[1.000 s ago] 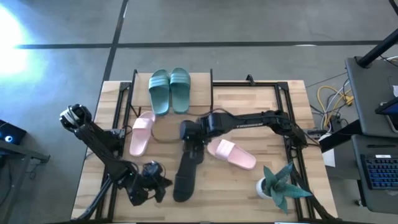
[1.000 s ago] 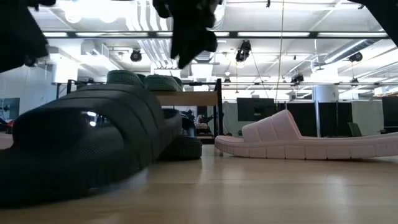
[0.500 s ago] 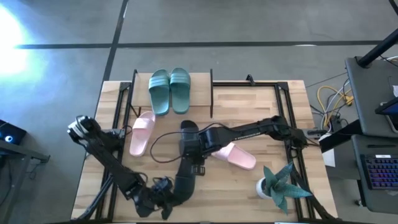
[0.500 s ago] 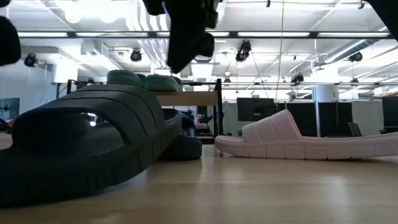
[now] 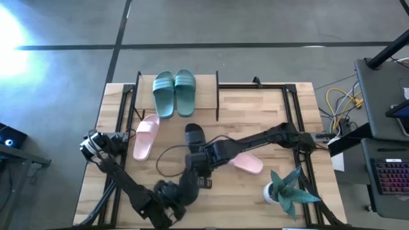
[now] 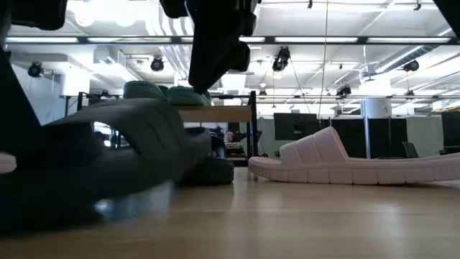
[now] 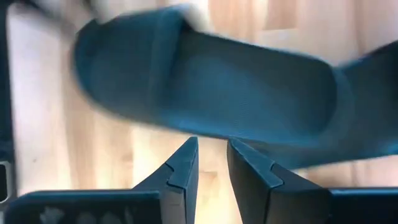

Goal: Pick and place slides into the shelf
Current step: Put the black slide under the shelf

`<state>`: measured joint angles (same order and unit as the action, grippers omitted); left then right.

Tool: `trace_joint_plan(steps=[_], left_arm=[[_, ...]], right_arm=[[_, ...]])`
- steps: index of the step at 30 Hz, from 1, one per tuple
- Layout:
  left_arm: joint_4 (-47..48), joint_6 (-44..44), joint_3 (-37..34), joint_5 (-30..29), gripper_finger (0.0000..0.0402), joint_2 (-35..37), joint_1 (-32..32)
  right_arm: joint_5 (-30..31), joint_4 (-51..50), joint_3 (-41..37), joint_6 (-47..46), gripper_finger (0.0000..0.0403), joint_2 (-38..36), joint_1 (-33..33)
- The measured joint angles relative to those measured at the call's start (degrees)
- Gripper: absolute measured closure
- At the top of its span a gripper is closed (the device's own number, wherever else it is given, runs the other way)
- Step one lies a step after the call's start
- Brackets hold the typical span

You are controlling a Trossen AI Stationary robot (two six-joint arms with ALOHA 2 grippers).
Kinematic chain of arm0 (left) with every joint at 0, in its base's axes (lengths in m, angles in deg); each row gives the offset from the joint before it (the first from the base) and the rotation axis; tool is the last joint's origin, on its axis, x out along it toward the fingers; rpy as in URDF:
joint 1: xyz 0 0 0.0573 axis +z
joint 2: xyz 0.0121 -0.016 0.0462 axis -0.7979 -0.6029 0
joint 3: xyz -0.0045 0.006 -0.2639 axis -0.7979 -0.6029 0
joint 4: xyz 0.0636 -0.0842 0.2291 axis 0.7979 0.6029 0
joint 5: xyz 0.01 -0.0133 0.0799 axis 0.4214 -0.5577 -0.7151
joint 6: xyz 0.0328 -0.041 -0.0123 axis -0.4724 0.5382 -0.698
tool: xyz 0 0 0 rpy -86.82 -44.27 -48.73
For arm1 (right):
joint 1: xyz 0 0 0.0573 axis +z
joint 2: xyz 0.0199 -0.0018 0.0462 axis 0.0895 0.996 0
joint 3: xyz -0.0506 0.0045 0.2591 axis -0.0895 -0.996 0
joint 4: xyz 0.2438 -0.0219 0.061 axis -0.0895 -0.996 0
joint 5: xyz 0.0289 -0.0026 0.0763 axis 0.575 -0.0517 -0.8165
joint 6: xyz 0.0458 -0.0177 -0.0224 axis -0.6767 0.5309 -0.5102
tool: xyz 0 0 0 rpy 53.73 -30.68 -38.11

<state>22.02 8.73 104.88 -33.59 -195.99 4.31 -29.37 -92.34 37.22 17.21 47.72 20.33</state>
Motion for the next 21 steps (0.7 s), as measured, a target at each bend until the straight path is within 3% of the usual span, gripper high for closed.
trace_joint_plan(steps=[7, 10, 13, 17, 21], left_arm=[[25.3, 14.4, -1.6, -3.3, 0.0368, 4.5, 1.3], [31.0, 19.9, -1.6, -3.5, 0.0368, 6.6, 1.1], [31.1, 20.3, -1.0, -3.9, 0.0368, 9.0, -0.3], [25.8, 17.9, 0.1, -3.8, 0.0368, 9.8, -2.0], [20.3, 16.1, -0.3, -3.5, 0.0368, 8.8, -2.4]], right_arm=[[-2.0, 4.2, -2.7, -1.3, 0.0325, 0.0, 3.4], [0.1, 7.2, -2.9, -3.8, 0.0324, 0.0, 3.7], [5.5, 9.6, -2.7, -6.6, 0.0326, -0.1, 3.7], [17.7, 10.2, -1.5, -6.7, 0.0329, -0.3, 2.6], [18.0, 12.0, -1.6, -2.2, 0.0330, 1.1, 0.4]])
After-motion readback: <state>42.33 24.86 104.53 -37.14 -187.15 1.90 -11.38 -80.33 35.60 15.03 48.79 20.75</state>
